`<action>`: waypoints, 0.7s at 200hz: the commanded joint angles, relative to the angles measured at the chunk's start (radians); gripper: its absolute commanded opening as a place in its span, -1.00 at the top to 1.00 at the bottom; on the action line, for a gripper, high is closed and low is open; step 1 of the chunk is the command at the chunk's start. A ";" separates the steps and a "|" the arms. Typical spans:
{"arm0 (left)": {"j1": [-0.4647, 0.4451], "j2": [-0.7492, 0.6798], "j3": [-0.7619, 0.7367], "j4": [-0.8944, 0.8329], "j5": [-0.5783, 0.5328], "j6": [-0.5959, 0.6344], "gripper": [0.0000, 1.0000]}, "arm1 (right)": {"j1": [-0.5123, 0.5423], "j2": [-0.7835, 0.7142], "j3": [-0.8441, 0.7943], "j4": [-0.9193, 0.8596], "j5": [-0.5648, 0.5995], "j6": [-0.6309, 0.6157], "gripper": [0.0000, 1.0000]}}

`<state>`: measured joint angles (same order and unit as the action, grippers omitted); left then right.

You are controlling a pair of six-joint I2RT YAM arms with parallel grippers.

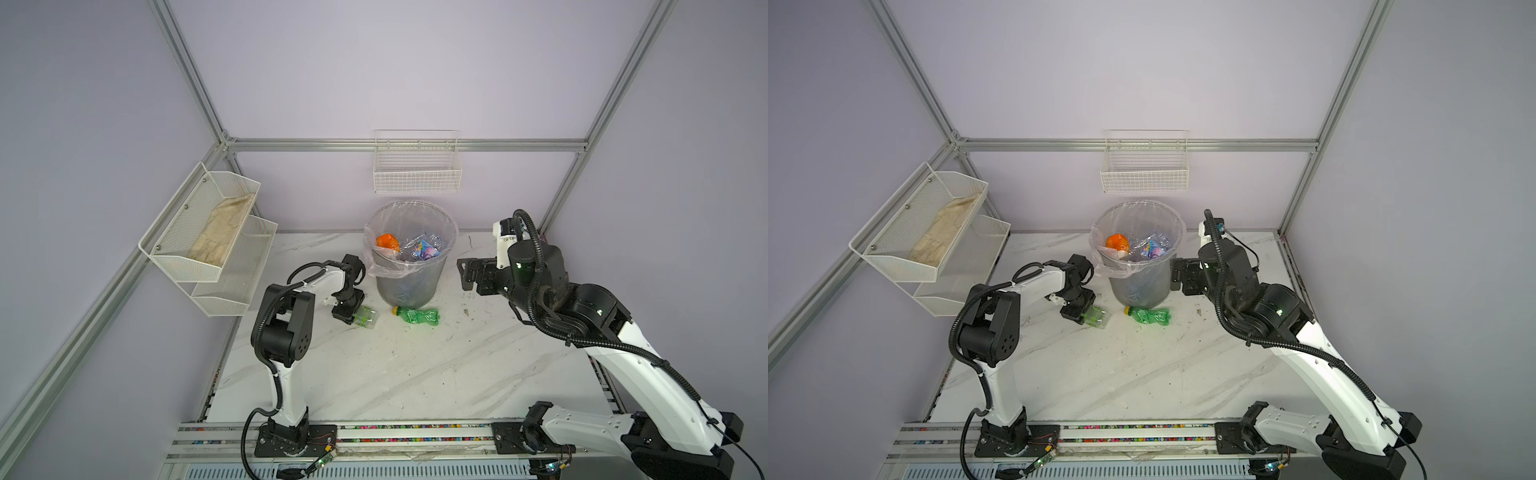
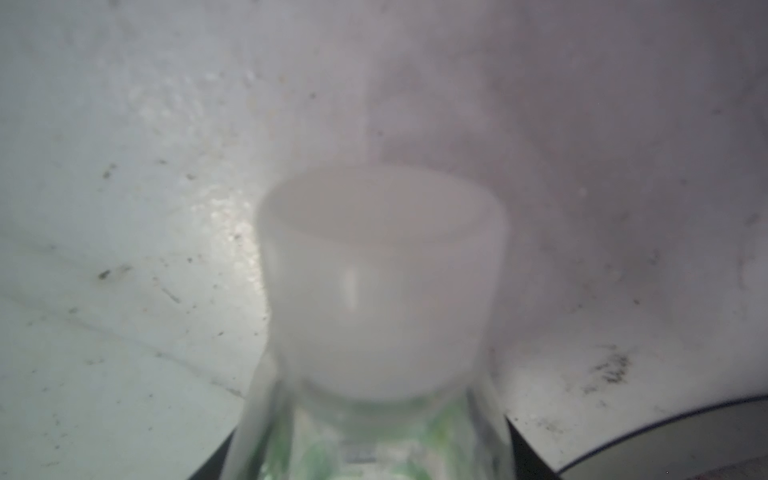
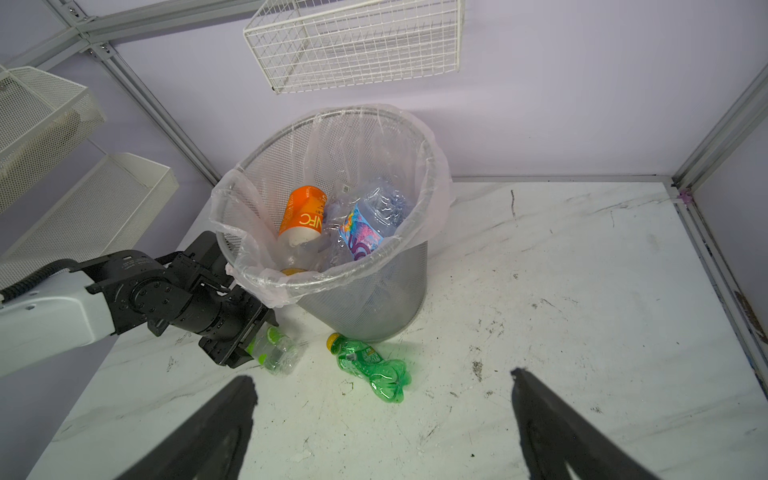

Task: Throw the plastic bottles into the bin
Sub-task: 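Withdraw the right gripper while the left gripper lowers onto the green-labelled clear bottle, then lift the green-labelled bottle with the left gripper over the bin and open it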

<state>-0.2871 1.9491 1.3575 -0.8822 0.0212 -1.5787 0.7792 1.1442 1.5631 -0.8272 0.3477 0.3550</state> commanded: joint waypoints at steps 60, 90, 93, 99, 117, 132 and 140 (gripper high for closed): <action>0.007 -0.290 -0.137 -0.029 -0.100 0.023 0.53 | 0.003 -0.061 -0.019 -0.016 0.027 0.038 -0.95; 0.007 -0.413 -0.069 -0.083 -0.176 0.064 0.66 | 0.004 -0.095 -0.071 -0.014 0.034 0.060 -0.95; 0.007 -0.426 -0.060 -0.085 -0.184 0.068 0.68 | 0.003 -0.099 -0.078 -0.014 0.034 0.063 -0.95; 0.008 -0.450 -0.040 -0.091 -0.197 0.084 0.71 | 0.003 -0.108 -0.092 -0.013 0.036 0.070 -0.95; -0.004 -0.521 0.053 -0.101 -0.253 0.175 0.82 | 0.003 -0.136 -0.141 -0.010 0.037 0.086 -0.95; -0.056 -0.585 0.166 -0.128 -0.380 0.266 0.87 | 0.003 -0.156 -0.177 -0.009 0.034 0.098 -0.95; -0.094 -0.605 0.232 -0.137 -0.458 0.330 0.87 | 0.003 -0.168 -0.193 -0.009 0.030 0.103 -0.95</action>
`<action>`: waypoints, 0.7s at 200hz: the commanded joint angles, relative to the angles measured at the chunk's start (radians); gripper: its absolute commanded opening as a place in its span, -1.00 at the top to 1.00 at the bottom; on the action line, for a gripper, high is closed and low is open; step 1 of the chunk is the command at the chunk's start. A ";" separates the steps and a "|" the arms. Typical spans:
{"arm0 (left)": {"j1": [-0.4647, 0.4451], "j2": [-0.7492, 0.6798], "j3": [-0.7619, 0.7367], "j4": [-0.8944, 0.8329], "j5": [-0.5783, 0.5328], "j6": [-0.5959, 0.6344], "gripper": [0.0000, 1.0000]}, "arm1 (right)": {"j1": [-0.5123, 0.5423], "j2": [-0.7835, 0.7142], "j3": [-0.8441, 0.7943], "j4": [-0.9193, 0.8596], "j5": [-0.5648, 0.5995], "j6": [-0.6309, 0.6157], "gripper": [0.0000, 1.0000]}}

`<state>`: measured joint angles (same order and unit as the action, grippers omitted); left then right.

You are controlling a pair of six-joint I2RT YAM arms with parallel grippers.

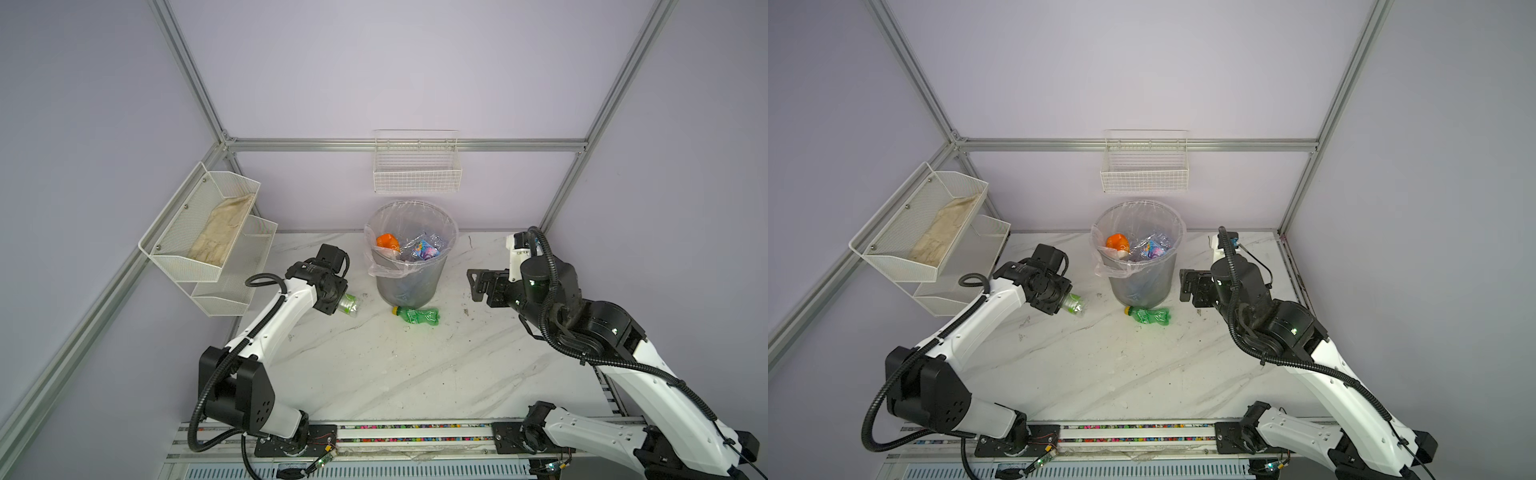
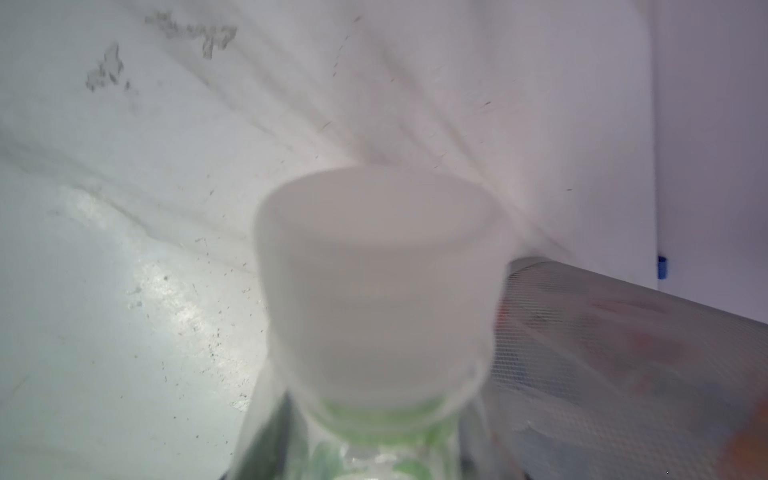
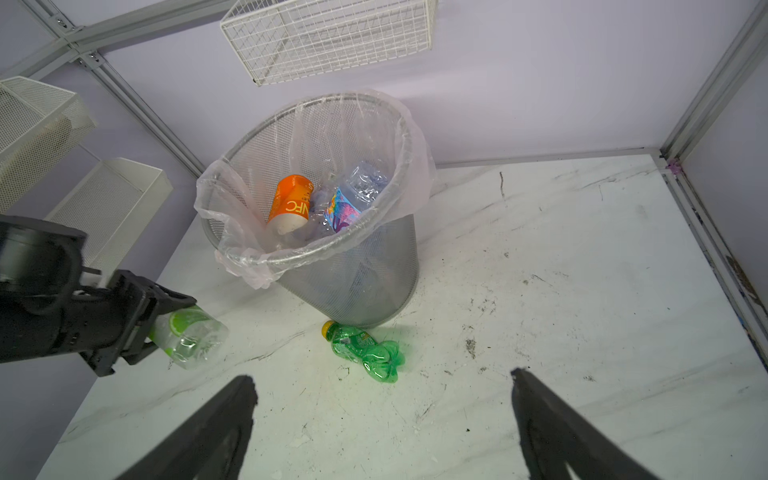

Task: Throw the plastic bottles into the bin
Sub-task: 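Lift the green-labelled bottle with the left gripper over the bin and open it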

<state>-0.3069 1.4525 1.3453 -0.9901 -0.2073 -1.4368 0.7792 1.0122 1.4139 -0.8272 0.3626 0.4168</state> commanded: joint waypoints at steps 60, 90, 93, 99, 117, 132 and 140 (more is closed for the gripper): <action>-0.385 -0.077 0.637 0.189 -0.406 0.843 0.76 | 0.003 -0.070 -0.107 0.004 -0.011 0.064 -0.95; -0.450 0.055 0.764 0.264 -0.354 1.021 0.64 | 0.003 -0.090 -0.118 0.002 -0.029 0.076 -0.95; -0.455 0.068 0.779 0.268 -0.351 1.037 0.64 | 0.003 -0.093 -0.118 0.002 -0.031 0.076 -0.95; -0.465 0.097 0.809 0.271 -0.351 1.061 0.62 | 0.003 -0.097 -0.117 0.001 -0.034 0.076 -0.95; -0.480 0.184 0.902 0.273 -0.356 1.122 0.59 | 0.004 -0.112 -0.116 -0.003 -0.040 0.081 -0.95; -0.483 0.250 0.971 0.270 -0.343 1.152 0.58 | 0.003 -0.121 -0.113 -0.007 -0.044 0.084 -0.95; -0.483 0.282 1.000 0.269 -0.336 1.167 0.57 | 0.003 -0.122 -0.111 -0.010 -0.043 0.086 -0.95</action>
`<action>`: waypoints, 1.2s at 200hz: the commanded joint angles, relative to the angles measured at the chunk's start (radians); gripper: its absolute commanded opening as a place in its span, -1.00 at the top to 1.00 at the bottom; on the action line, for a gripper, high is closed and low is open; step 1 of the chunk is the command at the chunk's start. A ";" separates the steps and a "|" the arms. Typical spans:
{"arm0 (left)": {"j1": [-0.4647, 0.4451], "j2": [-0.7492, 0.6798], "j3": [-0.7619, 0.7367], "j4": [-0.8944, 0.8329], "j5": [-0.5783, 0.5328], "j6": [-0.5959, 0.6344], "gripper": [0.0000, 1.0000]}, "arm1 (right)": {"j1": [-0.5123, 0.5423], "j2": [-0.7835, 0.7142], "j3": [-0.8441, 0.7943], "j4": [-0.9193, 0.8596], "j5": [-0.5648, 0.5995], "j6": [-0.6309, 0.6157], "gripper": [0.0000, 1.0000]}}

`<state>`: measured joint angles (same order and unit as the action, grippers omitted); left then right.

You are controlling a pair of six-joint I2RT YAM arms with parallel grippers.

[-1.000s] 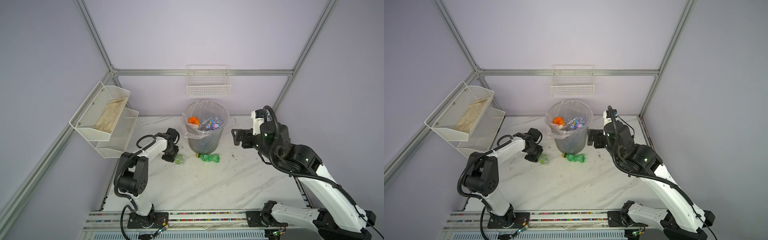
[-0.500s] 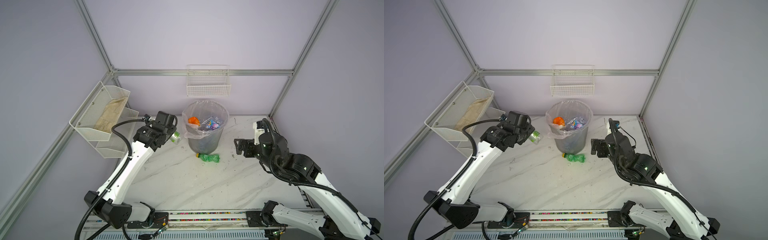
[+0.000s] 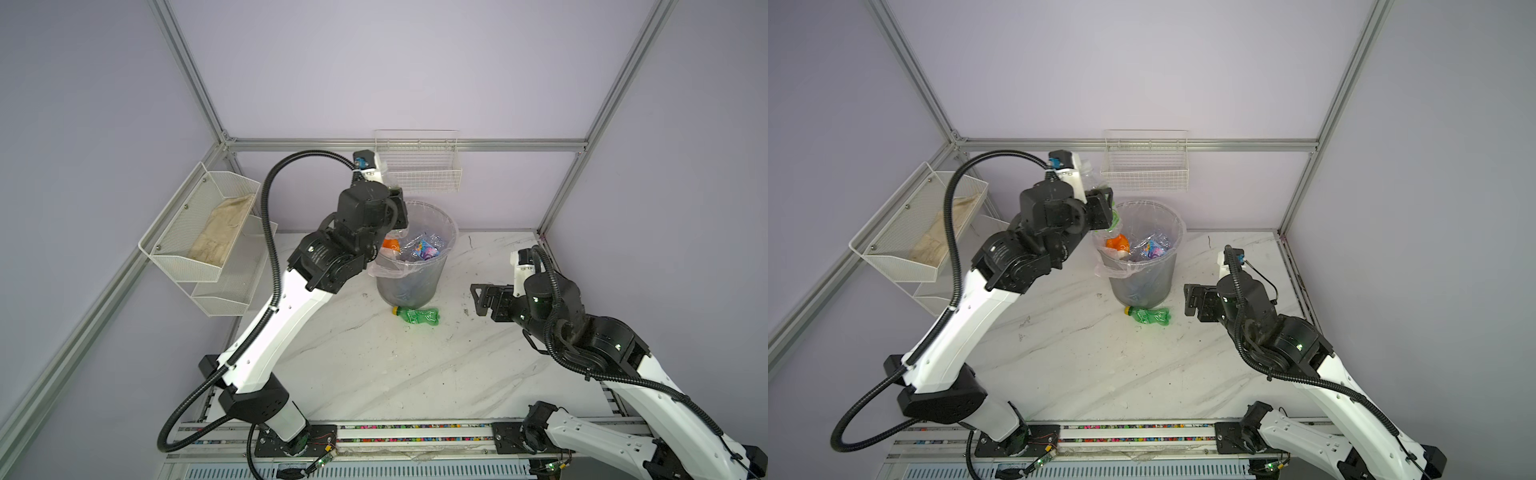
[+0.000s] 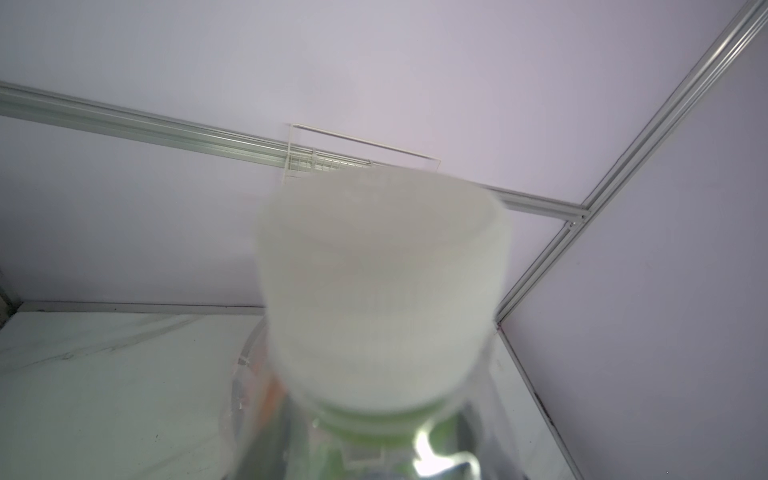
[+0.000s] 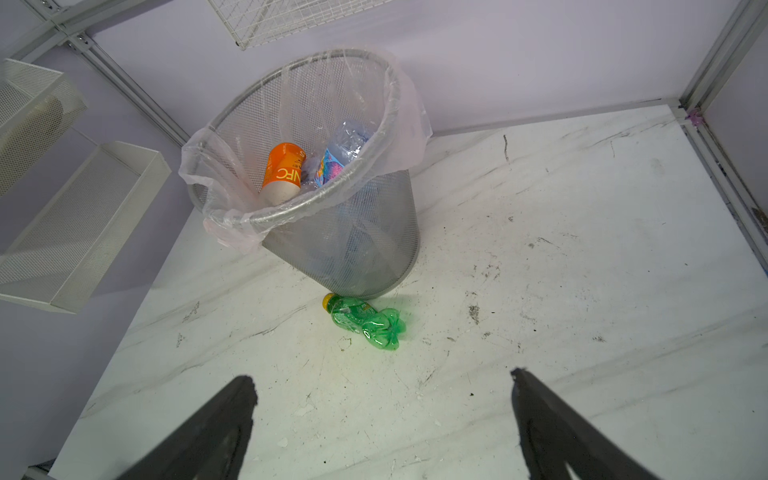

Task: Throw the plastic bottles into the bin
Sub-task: 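Lift the green-labelled bottle with the left gripper over the bin and open it, then withdraw the left gripper while the right gripper lowers onto the crushed green soda bottle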

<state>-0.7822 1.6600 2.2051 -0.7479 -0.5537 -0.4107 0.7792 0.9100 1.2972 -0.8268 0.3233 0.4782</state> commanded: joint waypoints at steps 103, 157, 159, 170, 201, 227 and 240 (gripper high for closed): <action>0.054 0.269 0.338 -0.121 0.098 0.148 -1.00 | 0.003 -0.010 0.039 -0.026 -0.007 0.025 -0.95; 0.018 0.020 0.110 -0.078 0.075 0.135 -1.00 | 0.003 0.041 -0.056 0.027 -0.051 0.021 -0.95; 0.017 0.011 0.099 -0.076 0.077 0.135 -1.00 | 0.003 0.044 -0.060 0.031 -0.054 0.020 -0.95; 0.010 -0.050 0.033 -0.060 0.093 0.133 -1.00 | 0.003 0.058 -0.086 0.050 -0.071 0.004 -0.95; 0.004 -0.266 -0.229 0.050 0.138 0.102 -1.00 | 0.003 0.095 -0.162 0.126 -0.122 -0.045 -0.95; 0.003 -0.415 -0.387 0.081 0.152 0.061 -1.00 | 0.003 0.124 -0.224 0.207 -0.150 -0.088 -0.95; 0.002 -0.477 -0.454 0.083 0.166 0.047 -1.00 | 0.003 0.149 -0.248 0.243 -0.153 -0.118 -0.95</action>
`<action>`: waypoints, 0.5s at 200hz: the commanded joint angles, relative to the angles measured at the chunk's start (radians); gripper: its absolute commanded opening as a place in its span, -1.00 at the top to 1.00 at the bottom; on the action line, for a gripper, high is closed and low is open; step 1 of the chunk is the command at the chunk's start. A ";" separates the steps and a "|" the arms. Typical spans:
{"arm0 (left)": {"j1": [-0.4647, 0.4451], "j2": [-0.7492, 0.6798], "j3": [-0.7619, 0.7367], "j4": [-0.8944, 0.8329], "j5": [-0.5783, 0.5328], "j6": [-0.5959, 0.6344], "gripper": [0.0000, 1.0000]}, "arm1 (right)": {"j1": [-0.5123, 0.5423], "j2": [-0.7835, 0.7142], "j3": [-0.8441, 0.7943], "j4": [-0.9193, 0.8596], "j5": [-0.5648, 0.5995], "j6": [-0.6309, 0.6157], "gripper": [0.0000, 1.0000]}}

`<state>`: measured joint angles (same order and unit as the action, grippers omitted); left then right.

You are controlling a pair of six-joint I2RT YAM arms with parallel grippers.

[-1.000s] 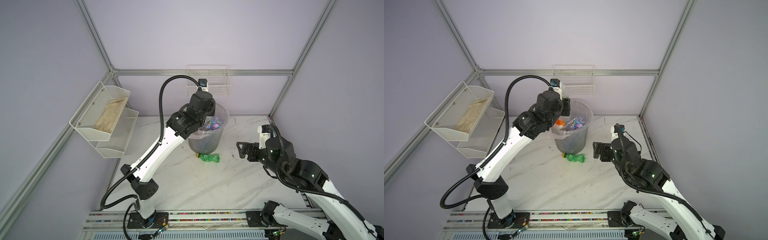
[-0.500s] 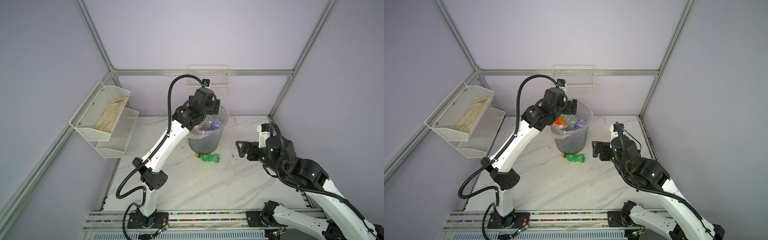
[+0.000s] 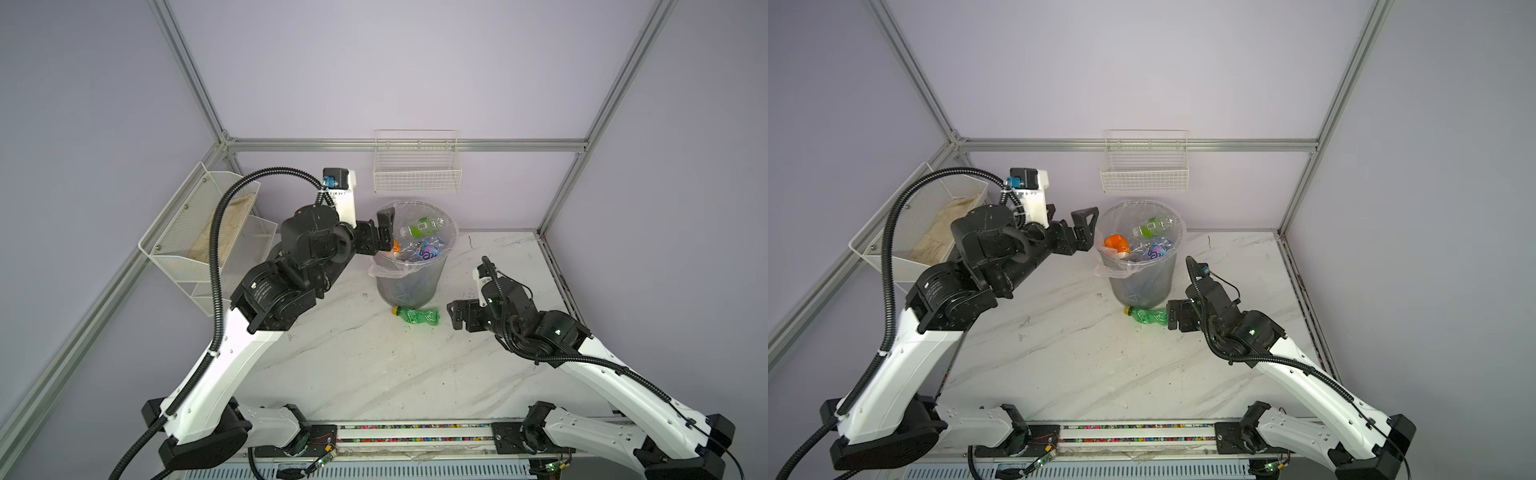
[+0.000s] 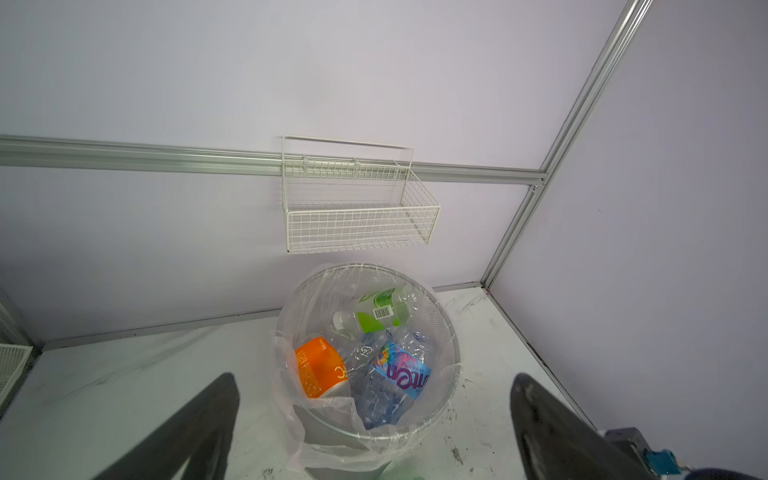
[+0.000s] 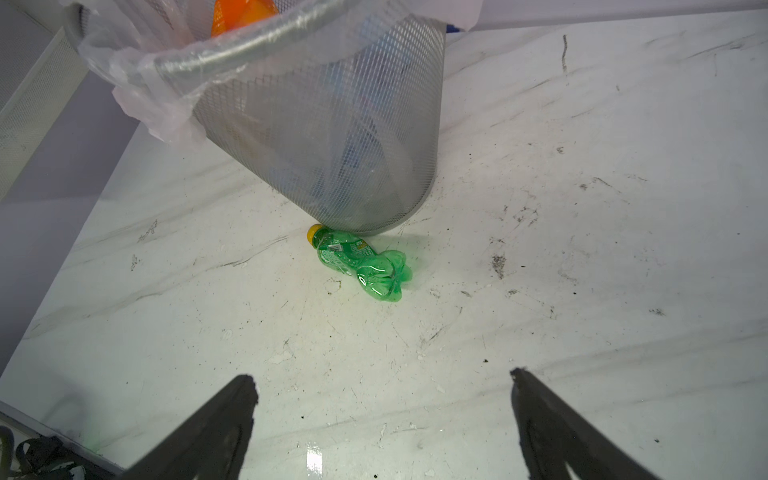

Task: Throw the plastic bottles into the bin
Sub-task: 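Withdraw the left gripper while the right gripper lowers onto the crushed green soda bottle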

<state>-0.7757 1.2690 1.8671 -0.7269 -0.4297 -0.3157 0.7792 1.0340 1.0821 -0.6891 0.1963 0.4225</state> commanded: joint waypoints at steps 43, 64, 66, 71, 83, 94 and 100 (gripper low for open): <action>-0.008 -0.291 -0.319 0.061 0.061 -0.095 -1.00 | 0.003 0.153 -0.074 0.215 -0.017 -0.200 -0.95; -0.008 -0.385 -0.393 0.060 0.049 -0.113 -1.00 | 0.003 0.229 -0.071 0.249 0.021 -0.292 -0.95; -0.008 -0.393 -0.398 0.059 0.047 -0.116 -1.00 | 0.003 0.236 -0.073 0.255 0.030 -0.305 -0.95; -0.009 -0.413 -0.409 0.057 0.046 -0.118 -1.00 | 0.004 0.249 -0.085 0.281 0.032 -0.367 -0.95; -0.009 -0.458 -0.437 0.051 0.043 -0.127 -1.00 | 0.003 0.282 -0.109 0.330 -0.009 -0.437 -0.95; -0.008 -0.491 -0.453 0.044 0.041 -0.134 -1.00 | 0.003 0.316 -0.116 0.355 -0.014 -0.473 -0.95; -0.009 -0.506 -0.458 0.037 0.041 -0.137 -1.00 | 0.003 0.333 -0.114 0.363 -0.018 -0.490 -0.95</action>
<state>-0.7803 0.8242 1.4548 -0.7136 -0.3893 -0.4198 0.7792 1.3178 0.9829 -0.4171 0.1864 0.0940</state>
